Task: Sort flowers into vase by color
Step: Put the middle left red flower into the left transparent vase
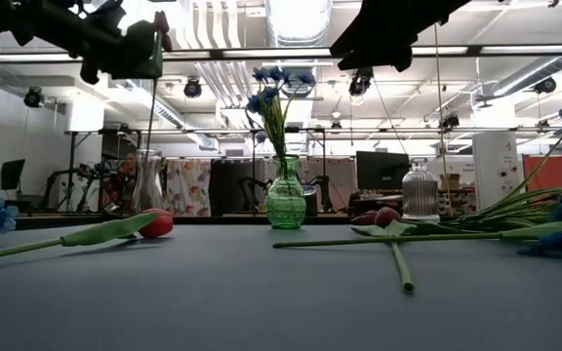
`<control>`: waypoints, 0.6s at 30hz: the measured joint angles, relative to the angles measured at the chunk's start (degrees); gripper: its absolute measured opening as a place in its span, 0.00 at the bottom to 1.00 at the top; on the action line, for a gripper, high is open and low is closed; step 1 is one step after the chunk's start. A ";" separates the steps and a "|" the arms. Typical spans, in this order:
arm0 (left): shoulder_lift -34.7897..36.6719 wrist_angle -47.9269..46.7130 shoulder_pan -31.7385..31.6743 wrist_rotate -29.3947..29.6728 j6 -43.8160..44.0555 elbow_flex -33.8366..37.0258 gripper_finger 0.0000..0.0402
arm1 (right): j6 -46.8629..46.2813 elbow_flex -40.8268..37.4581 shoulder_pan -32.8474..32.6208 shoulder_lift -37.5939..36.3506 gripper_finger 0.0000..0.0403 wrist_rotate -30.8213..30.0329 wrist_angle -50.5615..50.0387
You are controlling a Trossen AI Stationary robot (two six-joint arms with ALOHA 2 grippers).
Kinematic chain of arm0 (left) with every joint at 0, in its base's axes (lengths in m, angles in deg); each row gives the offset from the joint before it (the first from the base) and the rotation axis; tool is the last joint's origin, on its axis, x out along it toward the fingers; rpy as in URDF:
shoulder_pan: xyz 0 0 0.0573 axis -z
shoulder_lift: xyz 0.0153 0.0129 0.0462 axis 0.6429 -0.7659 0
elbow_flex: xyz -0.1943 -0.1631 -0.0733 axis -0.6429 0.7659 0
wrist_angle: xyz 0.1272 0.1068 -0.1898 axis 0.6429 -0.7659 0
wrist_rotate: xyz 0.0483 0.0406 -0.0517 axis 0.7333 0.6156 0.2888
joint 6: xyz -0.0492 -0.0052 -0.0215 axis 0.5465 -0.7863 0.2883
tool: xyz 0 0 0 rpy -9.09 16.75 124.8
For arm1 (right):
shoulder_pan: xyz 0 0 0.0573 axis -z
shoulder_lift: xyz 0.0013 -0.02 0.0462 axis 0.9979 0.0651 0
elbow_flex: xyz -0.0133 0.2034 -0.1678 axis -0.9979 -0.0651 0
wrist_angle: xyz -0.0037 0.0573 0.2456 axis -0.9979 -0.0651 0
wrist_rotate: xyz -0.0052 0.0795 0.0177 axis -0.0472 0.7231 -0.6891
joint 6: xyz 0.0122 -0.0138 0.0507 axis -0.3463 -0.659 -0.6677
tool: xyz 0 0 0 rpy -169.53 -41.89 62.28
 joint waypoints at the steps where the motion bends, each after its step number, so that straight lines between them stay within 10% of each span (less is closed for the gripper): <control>1: 0.06 0.00 0.02 -0.02 0.08 0.00 0.11 | 0.00 0.00 0.01 0.00 0.54 0.00 0.00; 18: 0.28 -7.34 0.09 -0.02 2.09 -0.62 0.25 | 0.00 -0.02 0.00 0.00 0.54 0.00 0.00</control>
